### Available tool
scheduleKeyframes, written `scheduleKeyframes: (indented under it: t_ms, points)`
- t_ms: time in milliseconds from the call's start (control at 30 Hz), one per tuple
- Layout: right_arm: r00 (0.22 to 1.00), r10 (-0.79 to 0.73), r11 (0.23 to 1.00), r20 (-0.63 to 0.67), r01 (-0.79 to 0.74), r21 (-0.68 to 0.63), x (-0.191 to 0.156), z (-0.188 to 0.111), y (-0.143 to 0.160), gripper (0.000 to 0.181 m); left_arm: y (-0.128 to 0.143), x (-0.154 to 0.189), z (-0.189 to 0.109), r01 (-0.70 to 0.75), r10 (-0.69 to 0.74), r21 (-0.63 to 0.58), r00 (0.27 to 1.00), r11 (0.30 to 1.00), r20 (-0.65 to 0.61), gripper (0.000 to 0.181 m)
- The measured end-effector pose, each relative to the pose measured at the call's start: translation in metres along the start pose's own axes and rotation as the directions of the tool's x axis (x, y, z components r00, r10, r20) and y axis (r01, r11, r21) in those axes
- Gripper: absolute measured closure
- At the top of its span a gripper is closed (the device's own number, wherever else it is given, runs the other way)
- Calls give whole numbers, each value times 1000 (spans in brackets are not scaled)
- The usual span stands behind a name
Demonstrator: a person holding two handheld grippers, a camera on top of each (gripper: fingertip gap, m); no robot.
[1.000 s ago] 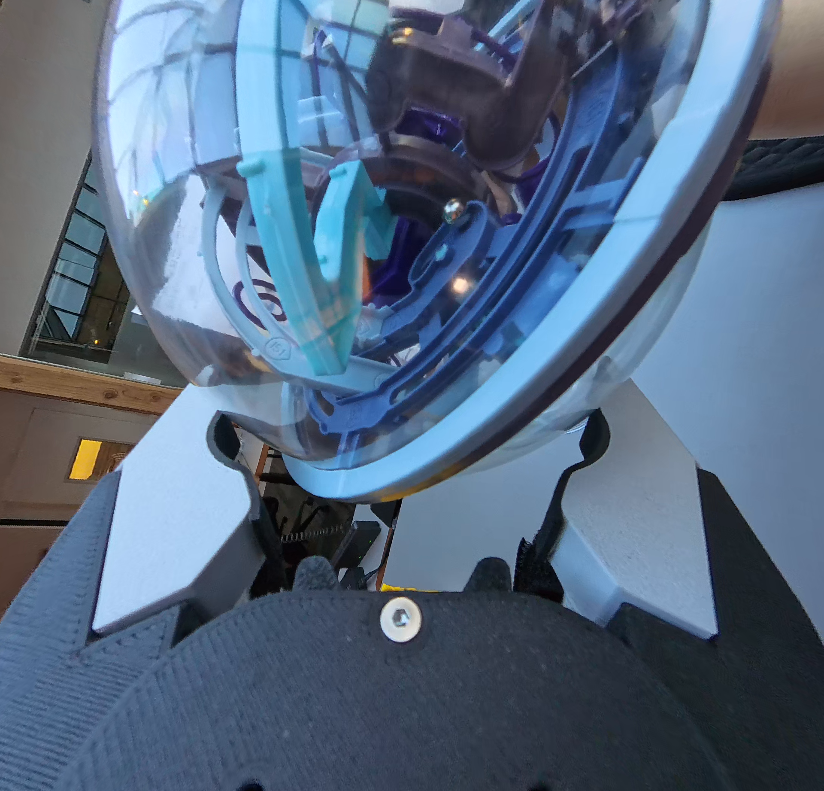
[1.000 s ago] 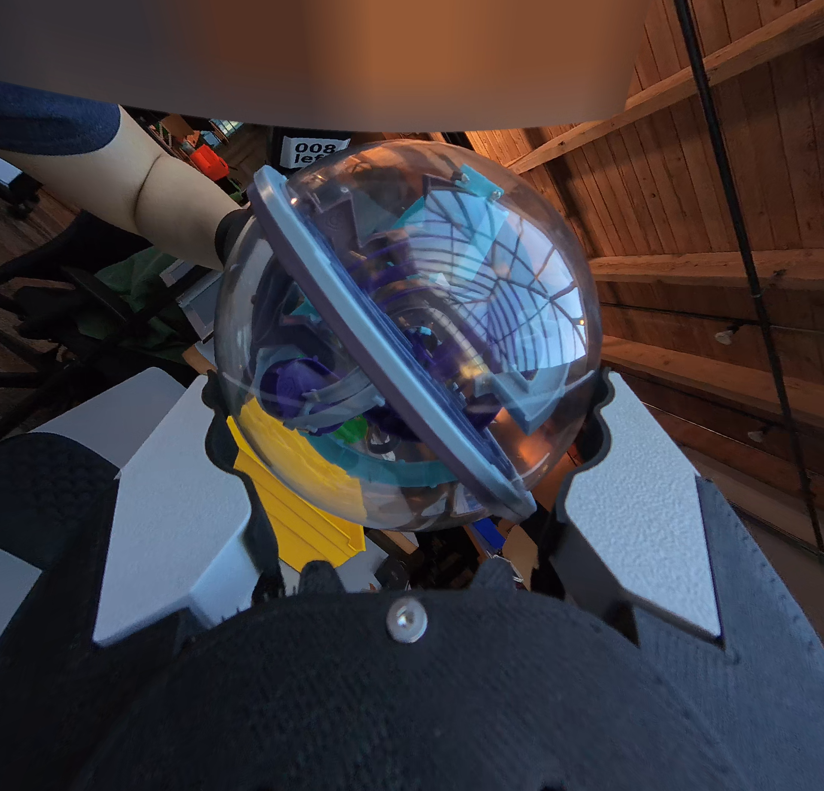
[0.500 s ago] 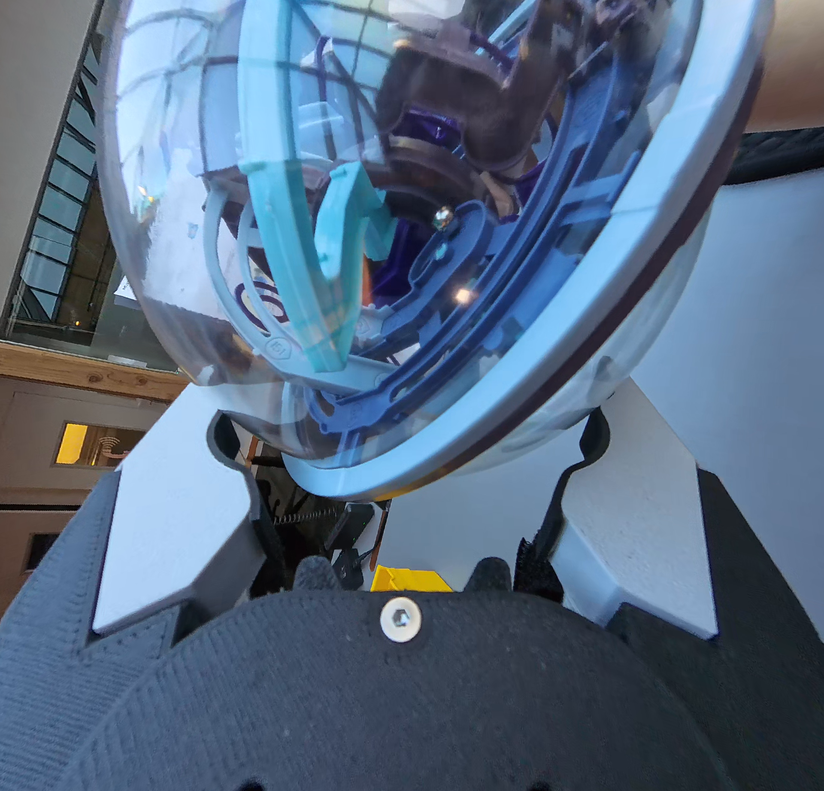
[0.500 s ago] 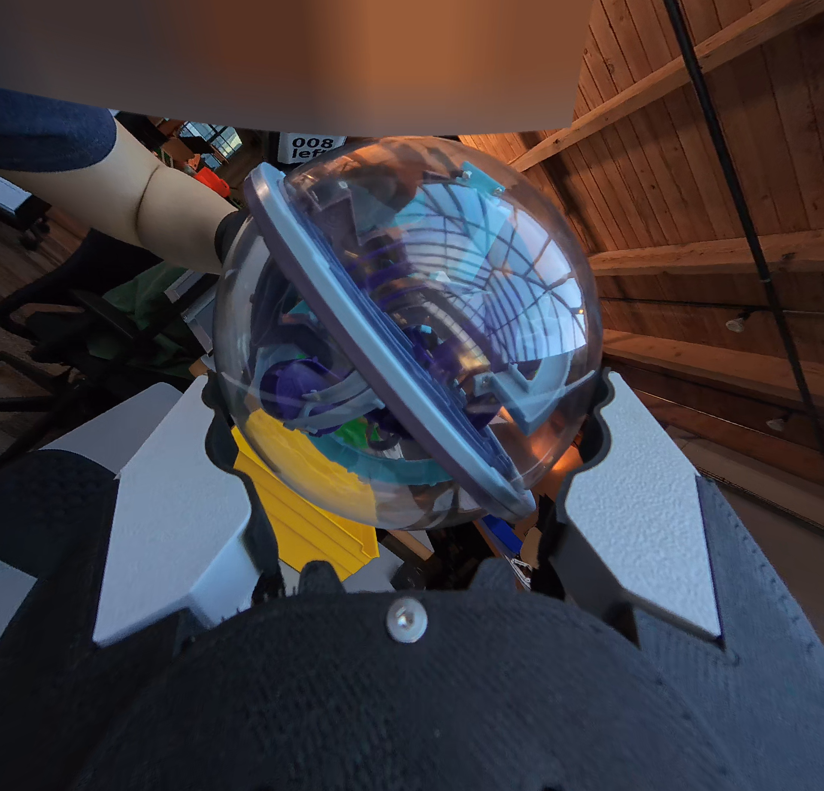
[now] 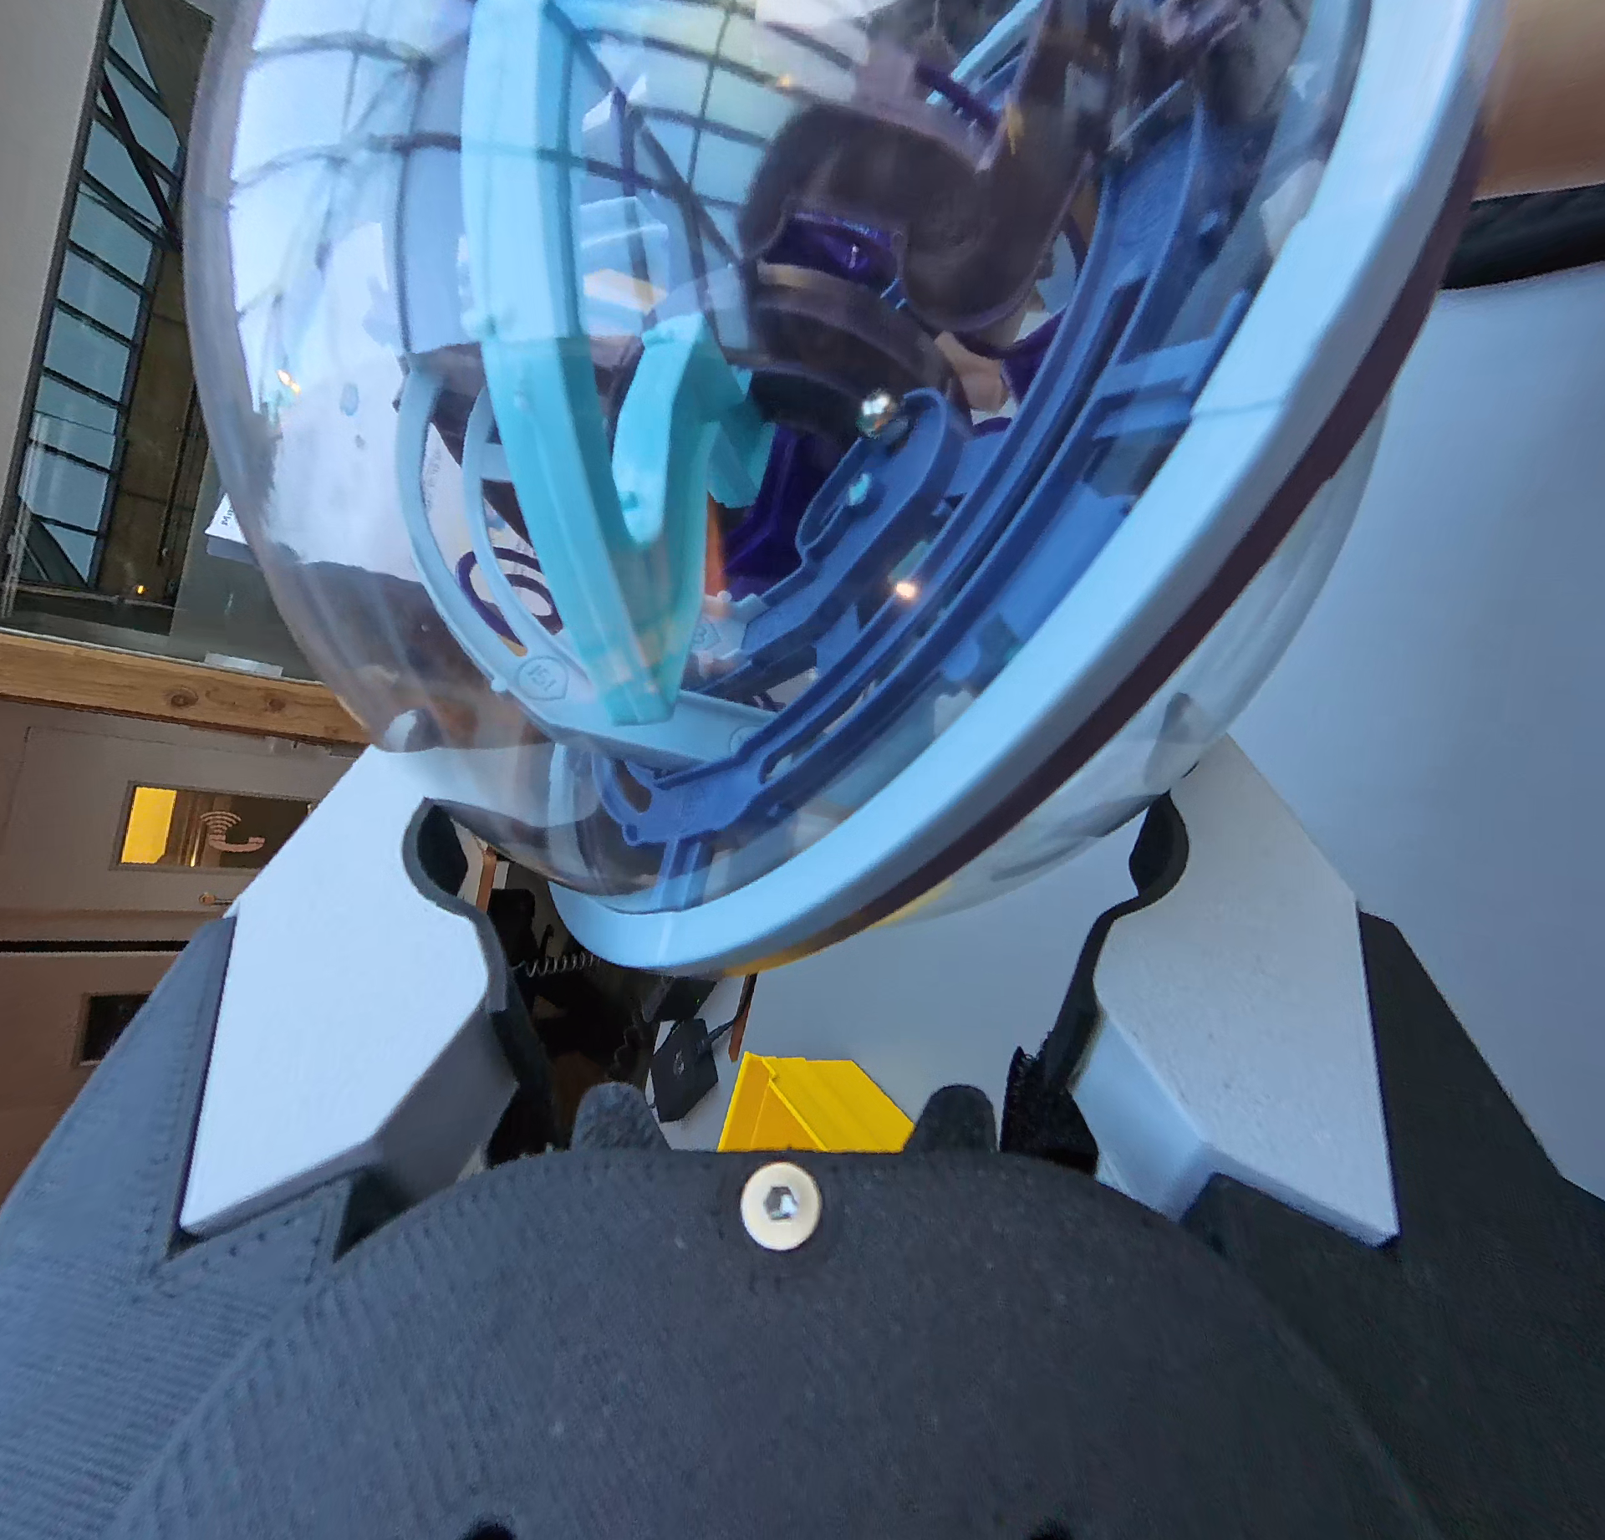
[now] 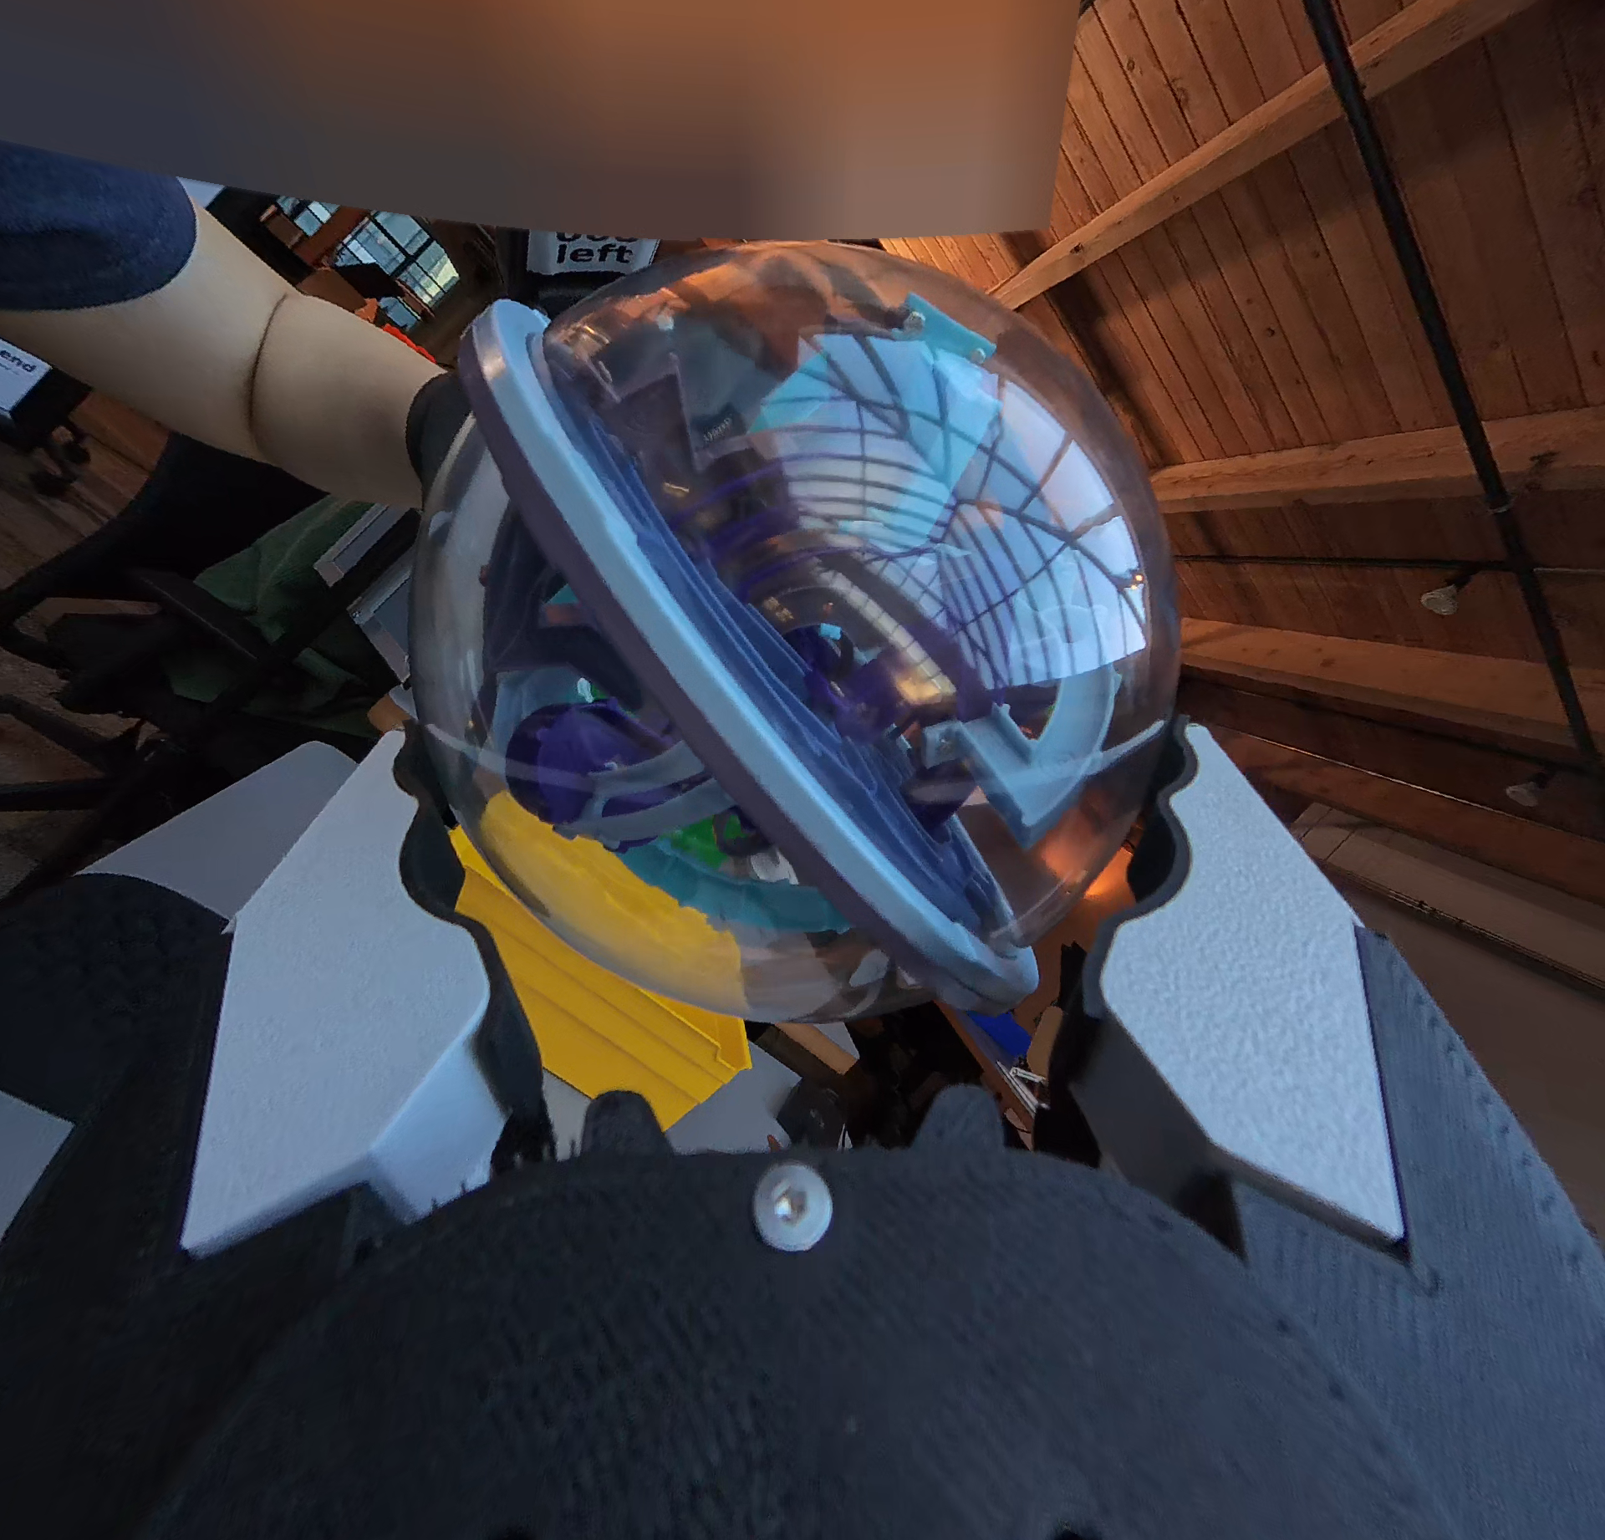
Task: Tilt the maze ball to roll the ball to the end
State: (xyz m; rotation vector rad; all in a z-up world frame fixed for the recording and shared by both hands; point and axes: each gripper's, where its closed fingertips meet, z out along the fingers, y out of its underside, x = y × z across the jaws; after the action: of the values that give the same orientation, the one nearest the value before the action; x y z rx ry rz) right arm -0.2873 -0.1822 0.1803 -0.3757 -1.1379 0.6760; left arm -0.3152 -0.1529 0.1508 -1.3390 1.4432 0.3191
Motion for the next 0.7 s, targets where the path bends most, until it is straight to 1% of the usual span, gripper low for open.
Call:
scheduleKeyframes:
  t_ms: [433,533,700]
  points:
    - [1000,21,997,1,-21,-74,1,-2,27,25,16,1,15,8,-8,-29,1000,1000,-4,26]
    - [999,38,996,-1,-38,-74,1,-4,32,25,19,3,20,20,-20,-29,1000,999,-17,26]
    - [1000,18,995,-4,-19,-102,1,-6,43,25,25,2,26,-6,7,-35,1000,999,1,26]
